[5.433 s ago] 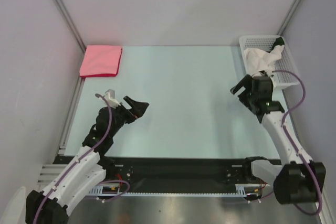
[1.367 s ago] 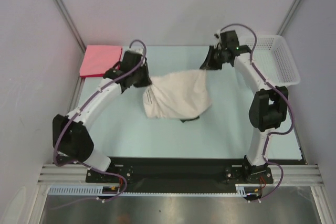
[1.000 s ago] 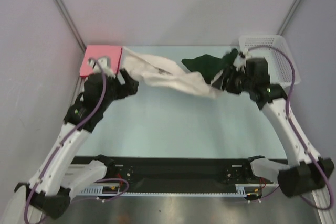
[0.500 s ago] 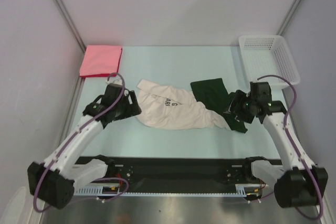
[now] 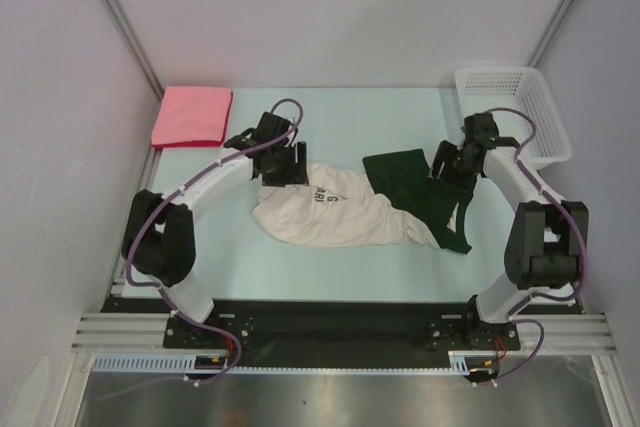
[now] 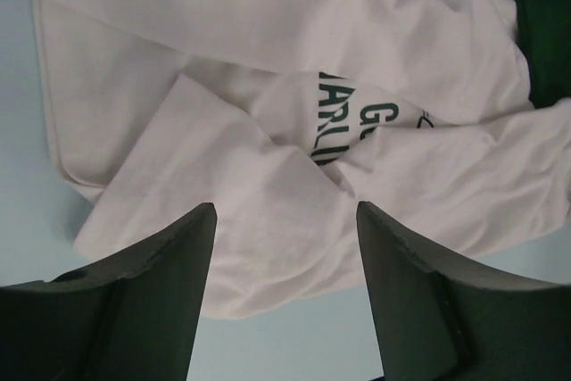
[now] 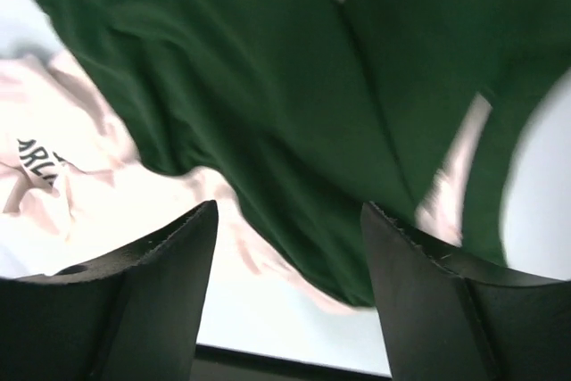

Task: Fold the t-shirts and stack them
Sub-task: Flatten the tshirt out

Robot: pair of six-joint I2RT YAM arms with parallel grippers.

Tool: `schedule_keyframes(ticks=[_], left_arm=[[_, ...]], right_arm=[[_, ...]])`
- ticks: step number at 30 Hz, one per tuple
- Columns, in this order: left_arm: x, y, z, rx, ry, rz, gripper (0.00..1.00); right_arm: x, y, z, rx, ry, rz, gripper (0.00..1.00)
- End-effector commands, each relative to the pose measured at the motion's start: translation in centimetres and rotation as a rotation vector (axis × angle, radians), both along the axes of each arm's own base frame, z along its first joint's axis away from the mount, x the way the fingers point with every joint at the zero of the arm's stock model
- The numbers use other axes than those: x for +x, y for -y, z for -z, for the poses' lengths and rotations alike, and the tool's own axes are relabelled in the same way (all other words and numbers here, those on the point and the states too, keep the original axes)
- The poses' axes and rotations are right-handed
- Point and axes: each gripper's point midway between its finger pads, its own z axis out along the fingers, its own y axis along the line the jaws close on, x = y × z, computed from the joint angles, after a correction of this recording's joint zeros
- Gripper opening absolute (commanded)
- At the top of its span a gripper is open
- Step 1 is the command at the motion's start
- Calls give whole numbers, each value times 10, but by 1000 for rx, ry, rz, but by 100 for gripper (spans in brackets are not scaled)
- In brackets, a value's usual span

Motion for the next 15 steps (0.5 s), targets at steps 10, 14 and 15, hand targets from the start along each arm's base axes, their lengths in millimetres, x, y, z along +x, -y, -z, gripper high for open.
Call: schedule_keyframes(ticks=[10,14,15], left_arm=[[55,-22,21,207,49,-148,44],[62,-23,31,234,36,-171,46],[63,-23,32,238,31,-176,47]], right_arm=[[101,-35,-9,-69,131,24,68],[104,-33,-7,-84,125,-3,68],[104,-31,-5,-87,120,-3,68]])
